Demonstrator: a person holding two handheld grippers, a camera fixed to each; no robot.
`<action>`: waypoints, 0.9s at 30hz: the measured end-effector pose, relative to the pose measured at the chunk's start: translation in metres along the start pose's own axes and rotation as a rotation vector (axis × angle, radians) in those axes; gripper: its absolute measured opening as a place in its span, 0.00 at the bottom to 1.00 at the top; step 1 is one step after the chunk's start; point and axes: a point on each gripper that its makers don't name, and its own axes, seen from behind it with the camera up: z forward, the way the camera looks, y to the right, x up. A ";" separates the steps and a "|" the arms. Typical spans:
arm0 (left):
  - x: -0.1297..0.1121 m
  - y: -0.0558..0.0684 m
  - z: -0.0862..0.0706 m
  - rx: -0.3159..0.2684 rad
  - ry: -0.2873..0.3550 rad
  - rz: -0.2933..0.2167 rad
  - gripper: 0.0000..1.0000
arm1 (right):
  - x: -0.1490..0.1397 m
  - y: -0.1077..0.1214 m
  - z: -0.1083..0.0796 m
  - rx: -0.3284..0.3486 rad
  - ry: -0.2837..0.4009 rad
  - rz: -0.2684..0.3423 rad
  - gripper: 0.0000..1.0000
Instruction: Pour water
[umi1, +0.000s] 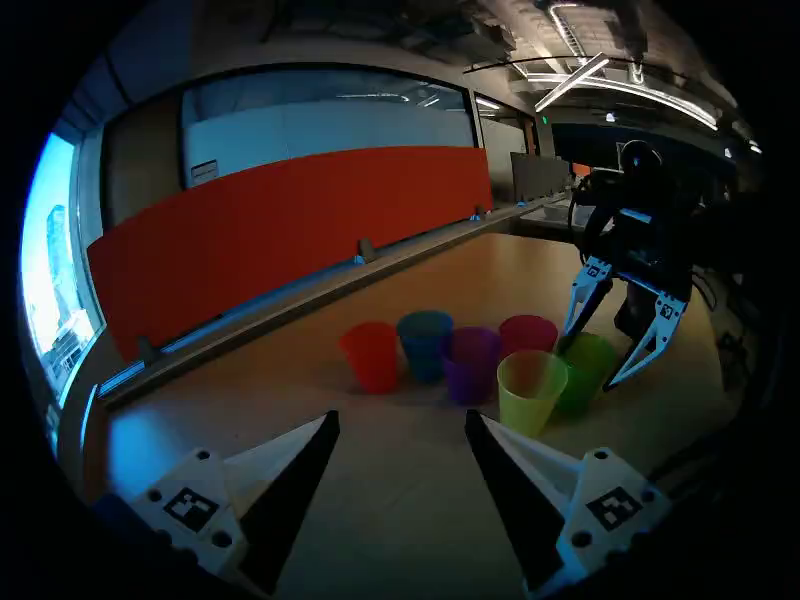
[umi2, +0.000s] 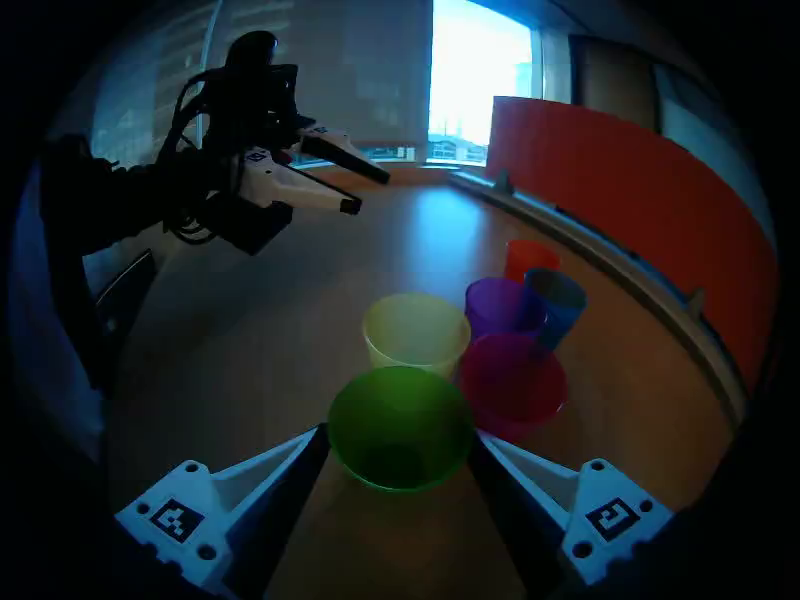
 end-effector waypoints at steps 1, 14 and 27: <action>0.000 0.000 0.000 0.000 0.001 0.000 0.93 | 0.000 0.000 0.001 -0.001 0.000 -0.001 1.00; -0.002 0.003 -0.001 0.001 -0.002 0.006 0.93 | -0.001 0.002 0.000 -0.017 0.032 0.019 0.91; 0.010 0.001 0.003 0.008 0.016 0.005 0.93 | 0.039 0.002 -0.025 -0.069 0.187 0.045 0.91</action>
